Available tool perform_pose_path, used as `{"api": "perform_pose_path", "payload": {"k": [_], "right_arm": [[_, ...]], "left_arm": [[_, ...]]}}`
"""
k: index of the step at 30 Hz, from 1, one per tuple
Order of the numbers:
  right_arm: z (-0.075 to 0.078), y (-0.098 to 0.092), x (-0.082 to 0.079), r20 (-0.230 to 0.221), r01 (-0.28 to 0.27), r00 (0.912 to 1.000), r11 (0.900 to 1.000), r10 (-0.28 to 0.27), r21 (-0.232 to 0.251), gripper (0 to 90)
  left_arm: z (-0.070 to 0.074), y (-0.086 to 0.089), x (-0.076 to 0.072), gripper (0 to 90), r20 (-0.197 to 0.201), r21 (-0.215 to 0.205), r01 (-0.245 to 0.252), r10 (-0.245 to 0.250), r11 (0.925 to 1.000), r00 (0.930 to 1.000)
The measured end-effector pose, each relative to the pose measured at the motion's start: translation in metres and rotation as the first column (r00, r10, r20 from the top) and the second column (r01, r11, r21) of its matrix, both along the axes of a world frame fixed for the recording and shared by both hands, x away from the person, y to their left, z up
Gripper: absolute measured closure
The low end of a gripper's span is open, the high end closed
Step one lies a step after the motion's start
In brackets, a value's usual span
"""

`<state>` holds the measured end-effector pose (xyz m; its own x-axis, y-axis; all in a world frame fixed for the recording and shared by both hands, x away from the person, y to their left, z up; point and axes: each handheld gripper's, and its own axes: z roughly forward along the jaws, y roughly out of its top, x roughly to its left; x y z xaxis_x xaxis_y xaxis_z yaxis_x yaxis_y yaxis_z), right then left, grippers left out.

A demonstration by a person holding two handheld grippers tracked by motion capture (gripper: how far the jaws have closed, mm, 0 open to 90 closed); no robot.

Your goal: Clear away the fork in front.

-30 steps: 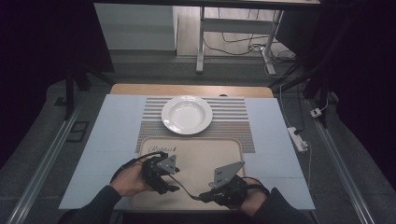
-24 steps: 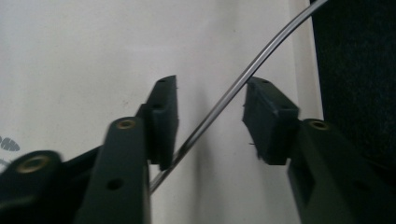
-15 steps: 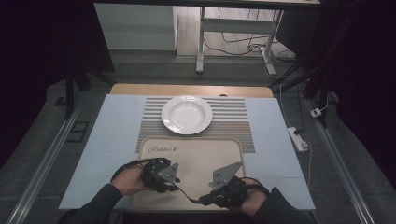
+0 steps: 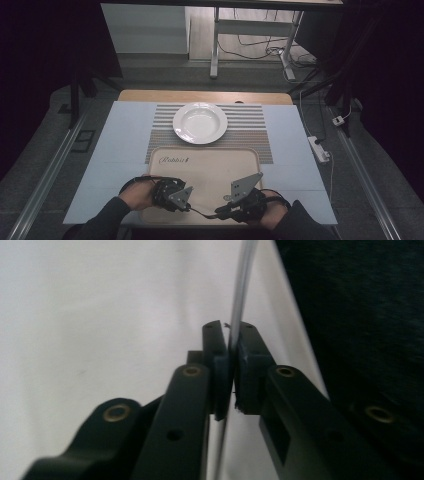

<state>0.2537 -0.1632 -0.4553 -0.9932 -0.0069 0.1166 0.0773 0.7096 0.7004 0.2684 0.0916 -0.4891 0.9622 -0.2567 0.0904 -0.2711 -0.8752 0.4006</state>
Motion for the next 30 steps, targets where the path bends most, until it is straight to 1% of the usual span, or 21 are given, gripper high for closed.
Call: {"api": "perform_pose_path", "payload": {"k": [7,8,9,12,13,14,15,16,17,18,20,21,22,23,24,25,26,27,28,29,30], "right_arm": [[0.001,-0.01,0.006,0.014,0.084,0.9964,0.996,-0.084,0.026,66.6],[0.001,-0.012,0.007,0.021,0.107,0.994,0.994,-0.107,0.026,64.0],[0.002,-0.014,0.007,0.031,0.132,0.9906,0.991,-0.133,0.023,60.0],[0.003,-0.022,0.007,0.043,0.206,0.9775,0.978,-0.206,0.024,49.9],[0.003,-0.024,0.007,0.058,0.235,0.9701,0.972,-0.236,0.024,46.4],[0.004,-0.026,0.007,0.071,0.256,0.964,0.967,-0.256,0.021,43.6],[0.004,-0.029,0.007,0.077,0.276,0.9577,0.961,-0.278,0.027,40.9],[0.005,-0.031,0.007,0.078,0.305,0.9487,0.952,-0.306,0.036,38.5],[0.006,-0.033,0.007,0.077,0.328,0.9406,0.944,-0.331,0.045,36.1],[0.006,-0.033,0.007,0.077,0.328,0.9406,0.944,-0.331,0.045,36.1],[0.007,-0.041,0.006,0.079,0.392,0.9154,0.919,-0.395,0.048,27.9],[0.007,-0.041,0.006,0.079,0.392,0.9154,0.919,-0.395,0.048,27.9],[0.007,-0.045,0.004,0.081,0.425,0.9004,0.904,-0.427,0.045,23.2],[0.007,-0.045,0.004,0.081,0.425,0.9004,0.904,-0.427,0.045,23.2],[0.007,-0.05,0.002,0.09,0.452,0.886,0.891,-0.455,0.05,20.0],[0.008,-0.053,0.0,0.095,0.46,0.881,0.886,-0.463,0.054,18.2],[0.008,-0.053,0.0,0.095,0.46,0.881,0.886,-0.463,0.054,18.2],[0.009,-0.058,-0.003,0.097,0.475,0.8721,0.877,-0.48,0.064,16.9],[0.009,-0.058,-0.003,0.097,0.475,0.8721,0.877,-0.48,0.064,16.9],[0.009,-0.063,-0.006,0.095,0.495,0.8607,0.866,-0.5,0.076,15.7],[0.009,-0.063,-0.006,0.095,0.495,0.8607,0.866,-0.5,0.076,15.7]], "left_arm": [[0.004,0.0,0.004,86.9,-0.092,-0.008,-0.084,0.082,0.9965,0.9924],[0.006,0.001,0.006,86.9,-0.125,0.006,-0.143,0.143,0.9897,0.9818],[0.006,0.001,0.006,86.9,-0.125,0.006,-0.143,0.143,0.9897,0.9818],[0.006,0.005,0.009,86.9,-0.153,0.017,-0.216,0.216,0.9763,0.9643],[0.006,0.006,0.01,86.9,-0.165,0.025,-0.249,0.25,0.9681,0.9541],[0.006,0.008,0.013,86.9,-0.173,0.036,-0.315,0.316,0.9484,0.9327],[0.005,0.01,0.014,86.9,-0.183,0.035,-0.349,0.349,0.9366,0.9192],[0.005,0.01,0.014,86.9,-0.183,0.035,-0.349,0.349,0.9366,0.9192],[0.006,0.012,0.016,86.9,-0.179,0.039,-0.37,0.371,0.9281,0.9113],[0.005,0.013,0.017,86.9,-0.19,0.038,-0.407,0.406,0.9128,0.8938],[0.005,0.017,0.02,86.9,-0.195,0.045,-0.465,0.464,0.8841,0.8639],[0.005,0.019,0.022,86.9,-0.21,0.059,-0.494,0.495,0.8673,0.8431],[0.006,0.021,0.023,86.9,-0.223,0.069,-0.519,0.52,0.8519,0.8243],[0.006,0.024,0.024,86.9,-0.232,0.08,-0.546,0.548,0.8342,0.8038],[0.006,0.026,0.025,86.9,-0.236,0.088,-0.568,0.571,0.818,0.7858],[0.006,0.031,0.027,86.9,-0.243,0.093,-0.611,0.614,0.7857,0.7514],[0.006,0.031,0.027,86.9,-0.243,0.093,-0.611,0.614,0.7857,0.7514],[0.006,0.034,0.028,86.9,-0.248,0.094,-0.633,0.634,0.7681,0.7325],[0.007,0.036,0.028,86.9,-0.248,0.091,-0.657,0.656,0.7484,0.7129],[0.007,0.038,0.029,86.9,-0.25,0.087,-0.679,0.676,0.7286,0.693],[0.007,0.04,0.029,86.9,-0.256,0.087,-0.702,0.696,0.7073,0.6703]]}}
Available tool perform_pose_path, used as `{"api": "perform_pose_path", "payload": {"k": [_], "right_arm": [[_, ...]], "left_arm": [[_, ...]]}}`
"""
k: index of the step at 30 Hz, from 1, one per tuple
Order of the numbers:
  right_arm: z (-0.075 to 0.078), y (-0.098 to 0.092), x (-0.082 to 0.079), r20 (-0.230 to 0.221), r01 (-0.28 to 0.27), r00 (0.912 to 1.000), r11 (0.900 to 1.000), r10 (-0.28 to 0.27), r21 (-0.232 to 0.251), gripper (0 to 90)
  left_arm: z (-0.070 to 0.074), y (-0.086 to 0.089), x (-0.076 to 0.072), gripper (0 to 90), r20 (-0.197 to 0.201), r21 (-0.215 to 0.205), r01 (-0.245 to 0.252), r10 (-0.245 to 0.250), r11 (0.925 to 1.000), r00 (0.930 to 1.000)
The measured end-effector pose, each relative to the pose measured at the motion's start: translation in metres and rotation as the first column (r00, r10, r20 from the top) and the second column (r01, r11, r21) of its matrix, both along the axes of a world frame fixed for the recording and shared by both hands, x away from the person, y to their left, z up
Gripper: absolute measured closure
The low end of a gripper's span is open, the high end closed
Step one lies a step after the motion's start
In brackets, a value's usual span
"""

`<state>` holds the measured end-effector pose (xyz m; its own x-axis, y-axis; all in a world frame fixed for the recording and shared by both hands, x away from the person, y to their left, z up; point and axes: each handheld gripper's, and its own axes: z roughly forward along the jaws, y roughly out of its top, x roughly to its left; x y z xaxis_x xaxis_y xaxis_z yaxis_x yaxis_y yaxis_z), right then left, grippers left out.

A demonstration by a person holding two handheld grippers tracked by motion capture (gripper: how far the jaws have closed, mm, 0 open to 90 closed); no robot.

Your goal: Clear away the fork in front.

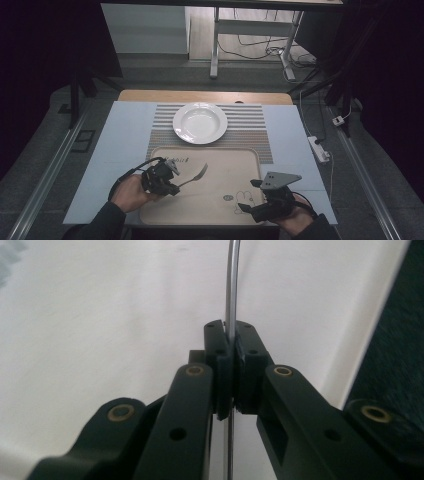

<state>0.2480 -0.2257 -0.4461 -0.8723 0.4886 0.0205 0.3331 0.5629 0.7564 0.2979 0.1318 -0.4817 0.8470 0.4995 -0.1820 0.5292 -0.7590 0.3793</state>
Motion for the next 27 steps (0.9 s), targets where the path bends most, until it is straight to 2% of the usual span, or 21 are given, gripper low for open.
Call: {"api": "perform_pose_path", "payload": {"k": [2,4,8,10,13,14,17,20,22,25,27], "right_arm": [[-0.001,-0.007,-0.003,0.001,0.018,0.9998,1.0,-0.018,0.008,12.3],[-0.003,-0.011,-0.006,0.004,0.029,0.9996,1.0,-0.029,0.001,10.6],[-0.006,-0.016,-0.01,0.008,0.035,0.9993,0.999,-0.035,-0.009,7.5],[-0.007,-0.02,-0.012,-0.002,0.046,0.9989,0.999,-0.046,-0.011,5.4],[-0.007,-0.025,-0.014,0.003,0.068,0.9977,0.998,-0.068,-0.01,2.3],[-0.007,-0.027,-0.015,0.005,0.075,0.9972,0.997,-0.075,-0.009,2.1],[-0.007,-0.032,-0.017,0.002,0.087,0.9962,0.996,-0.087,-0.001,1.2],[-0.007,-0.036,-0.018,-0.009,0.098,0.9952,0.995,-0.098,0.008,0.6],[-0.007,-0.038,-0.019,-0.027,0.101,0.9945,0.995,-0.101,0.008,0.0],[-0.009,-0.039,-0.02,-0.044,0.098,0.9942,0.995,-0.098,0.001,0.0],[-0.009,-0.039,-0.021,-0.044,0.094,0.9946,0.996,-0.094,-0.004,0.0]], "left_arm": [[0.0,0.004,0.001,86.8,-0.006,-0.006,-0.06,0.06,0.9982,0.9982],[0.0,0.009,0.003,86.8,-0.021,-0.008,-0.115,0.114,0.9934,0.9932],[-0.001,0.018,0.004,86.8,-0.025,0.007,-0.197,0.197,0.9805,0.9801],[-0.001,0.021,0.004,86.8,-0.025,0.01,-0.235,0.236,0.9718,0.9715],[-0.002,0.025,0.004,86.8,-0.039,0.007,-0.296,0.296,0.9552,0.9544],[-0.003,0.026,0.004,86.7,-0.049,0.004,-0.317,0.317,0.9483,0.9471],[-0.006,0.029,0.005,86.7,-0.089,-0.011,-0.396,0.394,0.918,0.9148],[-0.009,0.033,0.003,86.7,-0.124,-0.008,-0.471,0.467,0.8819,0.8756],[-0.012,0.034,0.003,86.6,-0.134,0.008,-0.508,0.504,0.8616,0.8533],[-0.016,0.034,0.002,86.6,-0.134,0.036,-0.537,0.536,0.8429,0.8332],[-0.018,0.033,0.003,86.5,-0.134,0.056,-0.546,0.548,0.8357,0.8254]]}}
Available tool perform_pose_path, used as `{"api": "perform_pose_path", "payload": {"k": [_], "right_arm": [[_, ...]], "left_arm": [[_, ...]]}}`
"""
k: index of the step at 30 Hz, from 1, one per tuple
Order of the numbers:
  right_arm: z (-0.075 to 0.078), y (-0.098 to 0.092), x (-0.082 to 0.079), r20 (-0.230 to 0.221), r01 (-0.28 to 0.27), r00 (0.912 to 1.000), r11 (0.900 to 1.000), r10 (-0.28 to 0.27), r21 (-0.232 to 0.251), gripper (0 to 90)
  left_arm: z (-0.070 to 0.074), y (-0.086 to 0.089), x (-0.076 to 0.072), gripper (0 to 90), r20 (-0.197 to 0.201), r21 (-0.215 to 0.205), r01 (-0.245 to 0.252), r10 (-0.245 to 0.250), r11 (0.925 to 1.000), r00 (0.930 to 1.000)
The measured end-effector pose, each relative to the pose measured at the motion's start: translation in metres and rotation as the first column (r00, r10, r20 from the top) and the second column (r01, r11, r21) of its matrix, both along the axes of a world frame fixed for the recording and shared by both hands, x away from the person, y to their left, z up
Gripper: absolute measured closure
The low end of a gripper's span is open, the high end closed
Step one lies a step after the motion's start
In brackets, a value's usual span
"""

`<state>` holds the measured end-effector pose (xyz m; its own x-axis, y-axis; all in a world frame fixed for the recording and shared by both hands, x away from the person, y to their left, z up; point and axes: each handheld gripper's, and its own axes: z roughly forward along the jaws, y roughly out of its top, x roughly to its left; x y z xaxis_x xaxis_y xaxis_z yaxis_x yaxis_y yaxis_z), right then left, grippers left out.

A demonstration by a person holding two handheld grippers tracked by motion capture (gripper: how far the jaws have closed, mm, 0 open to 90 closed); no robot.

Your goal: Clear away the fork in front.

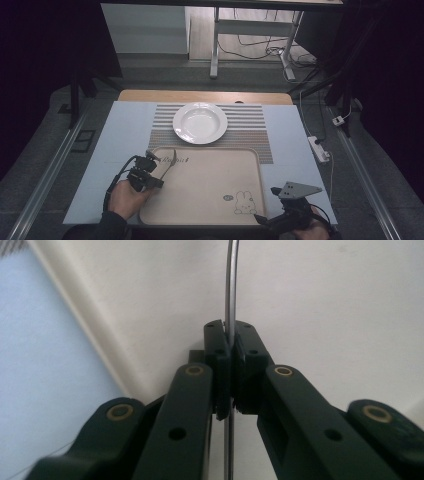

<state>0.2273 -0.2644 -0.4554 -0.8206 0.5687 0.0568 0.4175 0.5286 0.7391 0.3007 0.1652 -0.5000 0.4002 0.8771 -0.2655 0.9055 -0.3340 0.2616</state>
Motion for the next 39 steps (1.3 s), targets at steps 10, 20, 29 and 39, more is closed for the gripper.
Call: {"api": "perform_pose_path", "payload": {"k": [10,20,29,39], "right_arm": [[-0.002,0.002,-0.003,-0.003,-0.02,0.9998,1.0,0.02,-0.015,0.0],[0.0,-0.005,-0.005,-0.021,0.028,0.9994,1.0,-0.027,0.01,0.0],[0.001,-0.01,-0.011,-0.014,0.053,0.9985,0.999,-0.053,0.011,0.0],[0.001,-0.013,-0.011,-0.027,0.07,0.9972,0.997,-0.069,0.031,0.0]], "left_arm": [[-0.006,-0.002,0.002,85.8,-0.024,0.019,0.008,-0.008,0.9998,0.9997],[0.002,0.002,0.005,75.8,0.063,-0.025,0.055,-0.053,0.9982,0.9966],[0.01,-0.011,0.018,88.5,0.139,-0.058,0.165,-0.156,0.9846,0.978],[-0.009,-0.041,0.029,89.6,0.105,0.009,0.243,-0.243,0.9699,0.9644]]}}
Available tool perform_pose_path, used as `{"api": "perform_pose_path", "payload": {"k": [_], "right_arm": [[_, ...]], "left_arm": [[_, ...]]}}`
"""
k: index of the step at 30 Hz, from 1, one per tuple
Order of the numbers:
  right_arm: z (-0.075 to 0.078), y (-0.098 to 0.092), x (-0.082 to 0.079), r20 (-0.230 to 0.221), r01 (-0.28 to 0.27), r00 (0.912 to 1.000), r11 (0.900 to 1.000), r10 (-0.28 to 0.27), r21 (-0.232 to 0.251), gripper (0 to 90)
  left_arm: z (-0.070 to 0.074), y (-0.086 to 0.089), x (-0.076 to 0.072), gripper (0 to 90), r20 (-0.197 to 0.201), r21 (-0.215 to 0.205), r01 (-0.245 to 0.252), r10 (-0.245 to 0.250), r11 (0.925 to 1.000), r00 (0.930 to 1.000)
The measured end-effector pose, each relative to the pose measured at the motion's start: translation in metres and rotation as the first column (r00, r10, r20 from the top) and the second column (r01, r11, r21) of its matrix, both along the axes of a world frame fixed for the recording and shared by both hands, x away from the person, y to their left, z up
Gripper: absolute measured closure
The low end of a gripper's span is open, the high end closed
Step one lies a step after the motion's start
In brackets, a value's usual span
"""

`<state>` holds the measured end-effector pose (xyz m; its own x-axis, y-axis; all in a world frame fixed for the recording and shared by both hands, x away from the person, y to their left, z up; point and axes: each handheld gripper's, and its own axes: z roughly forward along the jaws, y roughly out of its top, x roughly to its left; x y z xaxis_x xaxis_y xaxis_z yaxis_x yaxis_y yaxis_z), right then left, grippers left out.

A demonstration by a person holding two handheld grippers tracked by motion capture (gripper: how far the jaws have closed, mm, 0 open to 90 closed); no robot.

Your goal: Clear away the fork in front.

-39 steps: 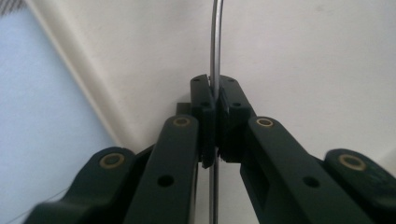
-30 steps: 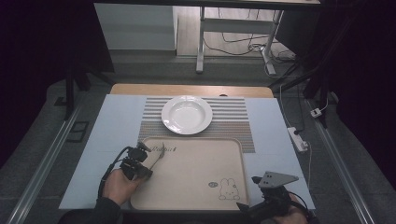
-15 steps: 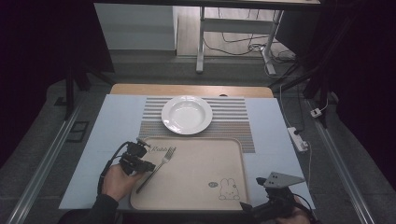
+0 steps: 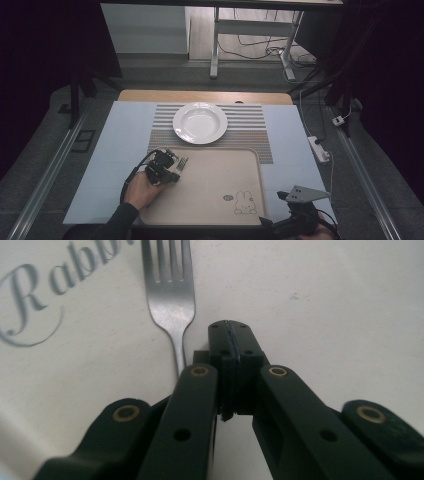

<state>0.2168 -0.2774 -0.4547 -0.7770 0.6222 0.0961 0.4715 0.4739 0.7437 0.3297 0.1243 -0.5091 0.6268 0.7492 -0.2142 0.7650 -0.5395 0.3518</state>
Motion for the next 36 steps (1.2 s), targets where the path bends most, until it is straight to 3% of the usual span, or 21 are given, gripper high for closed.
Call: {"api": "perform_pose_path", "payload": {"k": [5,11,29,36], "right_arm": [[0.0,-0.001,0.001,-0.01,0.001,0.9999,1.0,-0.001,0.004,0.0],[-0.001,-0.001,0.002,-0.02,-0.003,0.9998,1.0,0.003,0.014,0.0],[-0.001,0.001,0.001,-0.017,-0.01,0.9998,1.0,0.009,-0.013,0.0],[-0.001,0.001,0.001,-0.018,-0.009,0.9998,1.0,0.009,-0.017,0.0]], "left_arm": [[0.0,0.001,0.003,89.6,0.02,0.003,-0.029,0.029,0.9996,0.9994],[-0.001,0.017,0.008,89.6,0.035,0.013,-0.078,0.077,0.9969,0.9964],[-0.003,0.053,0.016,89.5,0.008,-0.005,-0.189,0.189,0.982,0.9819],[-0.003,0.055,0.015,88.0,0.017,-0.012,-0.186,0.186,0.9825,0.9824]]}}
